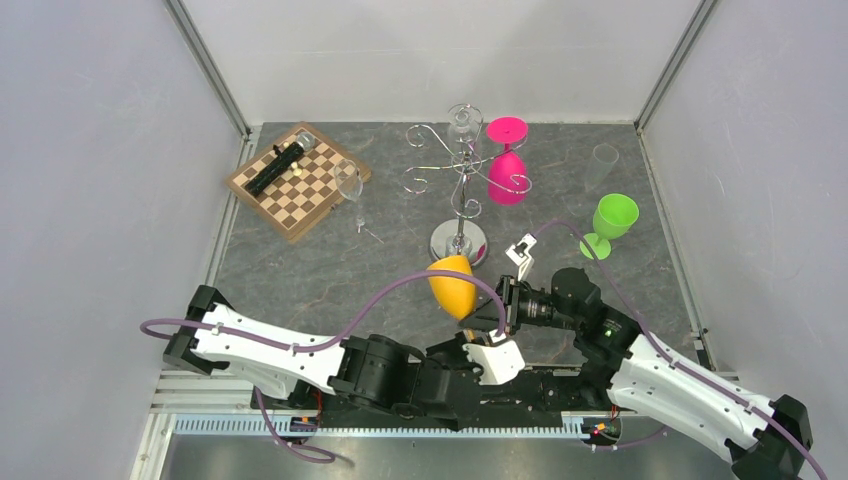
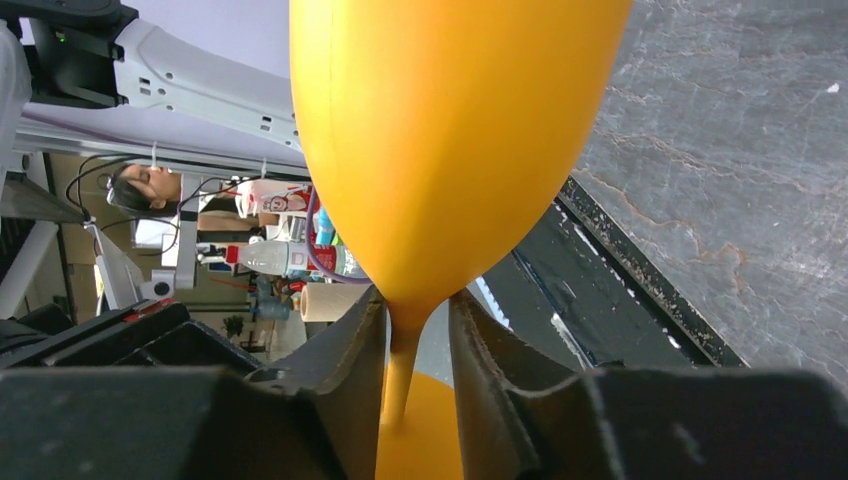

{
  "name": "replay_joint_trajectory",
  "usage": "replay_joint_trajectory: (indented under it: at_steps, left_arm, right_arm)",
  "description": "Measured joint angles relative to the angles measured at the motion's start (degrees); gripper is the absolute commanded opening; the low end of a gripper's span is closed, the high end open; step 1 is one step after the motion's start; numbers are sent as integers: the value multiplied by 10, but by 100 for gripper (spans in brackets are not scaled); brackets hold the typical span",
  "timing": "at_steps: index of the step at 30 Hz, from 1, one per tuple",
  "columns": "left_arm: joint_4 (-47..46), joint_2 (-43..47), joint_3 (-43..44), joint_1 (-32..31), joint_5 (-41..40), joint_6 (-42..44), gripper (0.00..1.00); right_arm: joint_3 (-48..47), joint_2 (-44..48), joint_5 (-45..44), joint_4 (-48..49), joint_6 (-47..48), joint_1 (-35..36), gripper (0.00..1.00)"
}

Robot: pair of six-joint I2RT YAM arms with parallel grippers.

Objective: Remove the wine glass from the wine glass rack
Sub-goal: Place the wine glass at the center of the board.

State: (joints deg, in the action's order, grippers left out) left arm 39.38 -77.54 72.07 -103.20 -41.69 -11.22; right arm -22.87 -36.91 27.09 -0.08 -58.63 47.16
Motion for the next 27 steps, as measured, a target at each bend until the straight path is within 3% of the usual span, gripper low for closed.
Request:
replay_joint_trajectory:
  at_steps: [7,19,23,27]
  left_arm:
    - [9,-2,3,-4,-17,0,2]
    - [11,-5,4,-8,-27,0,3]
    - [12,-6,5,-8,-25,0,10]
    - [13,-7,7,-8,-17,0,23]
  right_arm:
    - [2,5,2,17,-13,4,0]
    - [3,9,2,22,-16,6,0]
    - [3,12,0,21,-16,6,0]
    - [7,18,-1,19,-13,6,0]
